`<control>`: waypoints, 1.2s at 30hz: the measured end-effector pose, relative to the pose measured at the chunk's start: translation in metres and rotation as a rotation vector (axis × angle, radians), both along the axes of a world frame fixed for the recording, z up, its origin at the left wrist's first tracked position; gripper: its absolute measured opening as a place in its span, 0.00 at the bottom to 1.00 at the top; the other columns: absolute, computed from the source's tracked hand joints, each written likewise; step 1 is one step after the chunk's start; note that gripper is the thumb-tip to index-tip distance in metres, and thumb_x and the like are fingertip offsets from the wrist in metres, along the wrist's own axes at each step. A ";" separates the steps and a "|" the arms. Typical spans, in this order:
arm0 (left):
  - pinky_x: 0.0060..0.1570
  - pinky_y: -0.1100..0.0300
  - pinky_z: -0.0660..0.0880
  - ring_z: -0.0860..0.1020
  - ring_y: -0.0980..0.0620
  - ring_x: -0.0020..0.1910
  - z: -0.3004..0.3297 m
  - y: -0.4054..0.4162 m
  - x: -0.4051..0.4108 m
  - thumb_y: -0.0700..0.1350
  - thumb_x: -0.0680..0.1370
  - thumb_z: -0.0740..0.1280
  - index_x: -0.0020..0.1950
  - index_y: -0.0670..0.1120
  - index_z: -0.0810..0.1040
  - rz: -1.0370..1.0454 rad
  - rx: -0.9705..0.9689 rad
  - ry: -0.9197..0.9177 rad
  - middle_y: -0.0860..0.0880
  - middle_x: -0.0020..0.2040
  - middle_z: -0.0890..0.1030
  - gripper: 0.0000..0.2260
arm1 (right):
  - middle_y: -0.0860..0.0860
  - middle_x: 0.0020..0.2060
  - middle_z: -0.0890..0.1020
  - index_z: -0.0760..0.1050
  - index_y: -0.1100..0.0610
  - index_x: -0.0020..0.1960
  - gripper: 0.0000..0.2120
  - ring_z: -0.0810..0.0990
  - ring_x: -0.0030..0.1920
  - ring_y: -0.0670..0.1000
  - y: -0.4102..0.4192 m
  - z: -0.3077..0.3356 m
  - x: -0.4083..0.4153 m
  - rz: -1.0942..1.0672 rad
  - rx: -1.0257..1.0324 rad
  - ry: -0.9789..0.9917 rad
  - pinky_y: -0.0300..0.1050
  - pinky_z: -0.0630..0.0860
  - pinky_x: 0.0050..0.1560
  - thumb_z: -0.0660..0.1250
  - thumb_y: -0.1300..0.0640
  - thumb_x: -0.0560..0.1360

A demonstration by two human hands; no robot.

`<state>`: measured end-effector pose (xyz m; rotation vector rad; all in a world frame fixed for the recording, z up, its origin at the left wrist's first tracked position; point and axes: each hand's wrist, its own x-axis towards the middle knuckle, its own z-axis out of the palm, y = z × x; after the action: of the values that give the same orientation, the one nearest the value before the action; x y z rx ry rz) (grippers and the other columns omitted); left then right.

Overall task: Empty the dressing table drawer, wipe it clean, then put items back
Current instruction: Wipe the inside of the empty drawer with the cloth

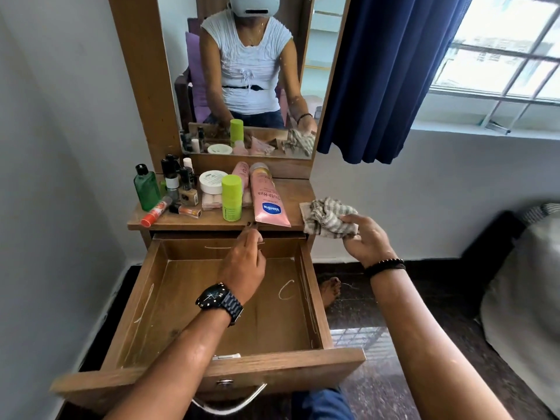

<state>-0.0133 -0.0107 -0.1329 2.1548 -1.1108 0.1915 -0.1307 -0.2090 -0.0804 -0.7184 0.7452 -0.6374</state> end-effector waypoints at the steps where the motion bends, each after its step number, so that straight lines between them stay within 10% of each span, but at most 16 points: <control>1: 0.30 0.74 0.62 0.72 0.56 0.38 0.000 0.000 0.000 0.37 0.75 0.64 0.54 0.44 0.70 -0.005 0.007 0.017 0.48 0.52 0.76 0.09 | 0.58 0.59 0.80 0.74 0.65 0.61 0.19 0.81 0.57 0.54 0.005 0.000 -0.005 0.006 0.043 -0.014 0.46 0.71 0.66 0.62 0.72 0.71; 8: 0.45 0.64 0.70 0.74 0.57 0.49 0.021 0.011 -0.007 0.40 0.77 0.64 0.57 0.45 0.73 -0.002 -0.103 0.248 0.53 0.54 0.76 0.09 | 0.62 0.66 0.73 0.66 0.65 0.69 0.26 0.77 0.60 0.57 0.076 0.020 -0.042 0.224 0.038 -0.248 0.47 0.77 0.59 0.59 0.70 0.71; 15: 0.56 0.47 0.76 0.80 0.45 0.54 0.055 0.051 -0.017 0.60 0.77 0.58 0.62 0.50 0.72 -0.322 -0.290 1.473 0.43 0.57 0.80 0.19 | 0.62 0.61 0.77 0.68 0.64 0.67 0.24 0.80 0.56 0.59 0.141 0.012 -0.032 0.500 0.018 -0.222 0.55 0.79 0.55 0.65 0.66 0.71; 18: 0.60 0.46 0.74 0.78 0.47 0.57 0.058 0.068 -0.015 0.63 0.66 0.71 0.69 0.48 0.66 -0.206 -0.247 1.338 0.45 0.61 0.78 0.36 | 0.62 0.59 0.78 0.70 0.63 0.65 0.23 0.81 0.55 0.60 0.156 0.006 -0.017 0.569 -0.034 -0.115 0.56 0.79 0.54 0.69 0.63 0.71; 27: 0.60 0.51 0.73 0.75 0.51 0.59 0.052 0.106 -0.005 0.39 0.74 0.68 0.66 0.53 0.65 -0.230 -0.168 1.018 0.53 0.57 0.75 0.24 | 0.60 0.55 0.82 0.74 0.61 0.63 0.18 0.82 0.52 0.58 0.163 -0.003 0.012 0.759 0.010 0.172 0.55 0.78 0.54 0.66 0.56 0.75; 32: 0.34 0.72 0.70 0.74 0.59 0.44 0.052 0.117 0.003 0.42 0.78 0.64 0.73 0.53 0.53 -0.153 0.152 0.758 0.52 0.58 0.73 0.28 | 0.59 0.52 0.83 0.73 0.63 0.62 0.18 0.83 0.48 0.57 0.162 -0.010 0.027 0.777 -0.070 0.292 0.51 0.80 0.48 0.67 0.56 0.75; 36: 0.45 0.60 0.71 0.75 0.53 0.48 0.047 0.144 0.016 0.47 0.78 0.64 0.73 0.53 0.57 0.120 0.229 0.446 0.50 0.58 0.75 0.26 | 0.59 0.51 0.84 0.75 0.63 0.60 0.19 0.84 0.47 0.56 0.150 -0.015 0.037 0.749 -0.136 0.328 0.49 0.81 0.46 0.69 0.53 0.74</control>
<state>0.0029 0.1332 -0.0854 2.3106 -0.7748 -0.3651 -0.0933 -0.0590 -0.0950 -1.1625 0.6666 0.1194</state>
